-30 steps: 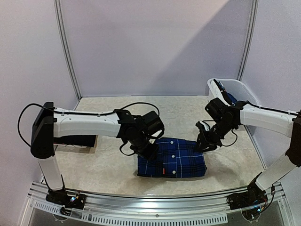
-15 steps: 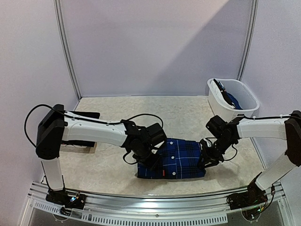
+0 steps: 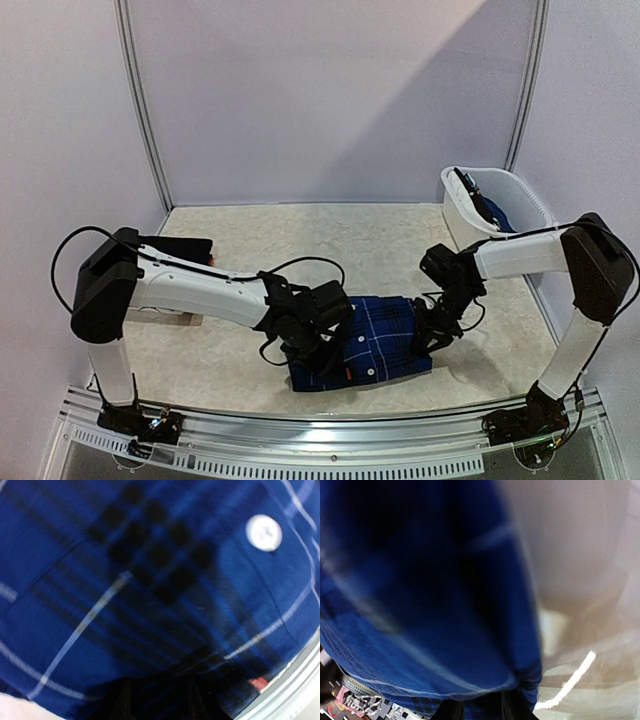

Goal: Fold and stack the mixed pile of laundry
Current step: Rotate the square-folded shirt at the corner of the board.

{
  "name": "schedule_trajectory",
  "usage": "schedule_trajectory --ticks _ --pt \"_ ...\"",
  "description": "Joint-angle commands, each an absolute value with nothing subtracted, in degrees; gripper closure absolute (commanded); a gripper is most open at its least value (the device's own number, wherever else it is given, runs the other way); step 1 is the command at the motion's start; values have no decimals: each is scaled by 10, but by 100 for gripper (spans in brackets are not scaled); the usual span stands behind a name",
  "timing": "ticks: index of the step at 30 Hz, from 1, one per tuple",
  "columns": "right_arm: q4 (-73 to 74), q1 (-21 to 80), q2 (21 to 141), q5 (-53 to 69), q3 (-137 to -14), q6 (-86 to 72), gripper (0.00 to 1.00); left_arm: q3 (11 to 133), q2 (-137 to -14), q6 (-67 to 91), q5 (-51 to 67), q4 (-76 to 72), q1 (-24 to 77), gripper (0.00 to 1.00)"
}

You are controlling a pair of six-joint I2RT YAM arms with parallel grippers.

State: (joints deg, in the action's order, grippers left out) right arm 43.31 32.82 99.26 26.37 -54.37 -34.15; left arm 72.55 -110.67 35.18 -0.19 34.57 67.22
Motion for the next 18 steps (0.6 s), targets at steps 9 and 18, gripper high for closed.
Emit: schedule_trajectory --ticks 9,18 --pt "451 313 1014 187 -556 -329 74 750 -968 463 -190 567 704 13" --pt "437 336 978 210 -520 -363 74 574 -809 474 -134 393 661 1"
